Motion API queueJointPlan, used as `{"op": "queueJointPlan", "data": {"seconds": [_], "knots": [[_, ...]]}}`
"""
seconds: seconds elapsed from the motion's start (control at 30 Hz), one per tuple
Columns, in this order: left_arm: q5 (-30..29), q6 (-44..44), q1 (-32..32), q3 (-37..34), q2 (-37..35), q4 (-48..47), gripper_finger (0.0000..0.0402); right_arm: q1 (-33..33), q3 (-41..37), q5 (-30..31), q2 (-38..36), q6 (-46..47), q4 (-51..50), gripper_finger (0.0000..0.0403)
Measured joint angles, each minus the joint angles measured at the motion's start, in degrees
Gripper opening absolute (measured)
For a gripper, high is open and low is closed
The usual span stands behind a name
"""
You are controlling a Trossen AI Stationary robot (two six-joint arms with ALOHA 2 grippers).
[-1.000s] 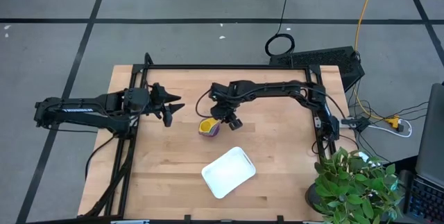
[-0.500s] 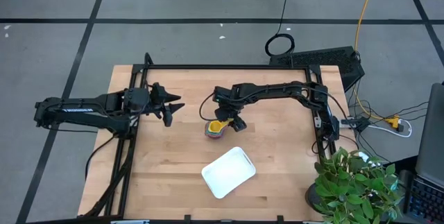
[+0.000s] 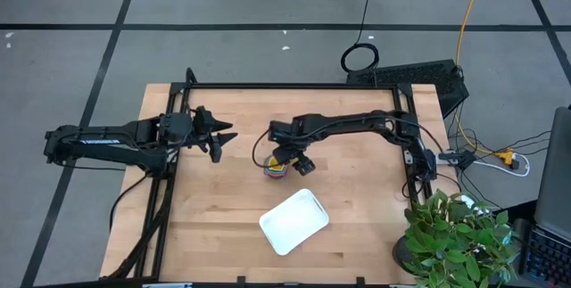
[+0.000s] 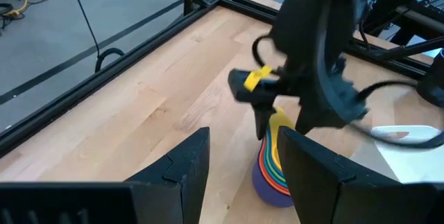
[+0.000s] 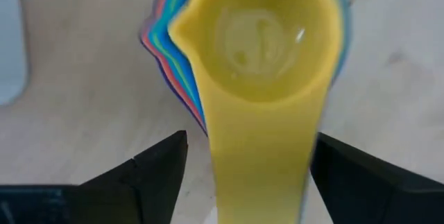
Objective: Nest measuring cups in basket
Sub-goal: Put the nested measuring cups into the white bin
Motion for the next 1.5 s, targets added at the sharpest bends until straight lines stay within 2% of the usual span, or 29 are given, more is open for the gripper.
{"op": "queueJointPlan", "data": {"seconds": [0.27,0.63,1.1,1.23,1.5], "knots": [[0.0,-0.3,0.0,0.0,0.0,0.0,0.017,-0.5,-0.1,0.1,3.5,-0.6,-0.4,0.0243],[0.0,-0.1,0.0,0.0,0.0,-0.1,0.017,-0.5,-0.1,0.0,3.4,-0.6,-2.2,0.0124],[0.0,0.0,0.0,0.0,0.0,-0.2,0.017,-0.8,-0.1,1.1,3.1,-0.6,-2.2,0.0122],[0.0,0.1,0.0,0.0,0.0,-0.2,0.017,-1.6,-0.1,-1.7,3.0,-0.6,-2.2,0.0122],[0.0,0.1,0.0,0.0,0.0,-0.5,0.017,-2.1,-0.1,-3.3,3.0,-0.7,-2.3,0.0121]]}}
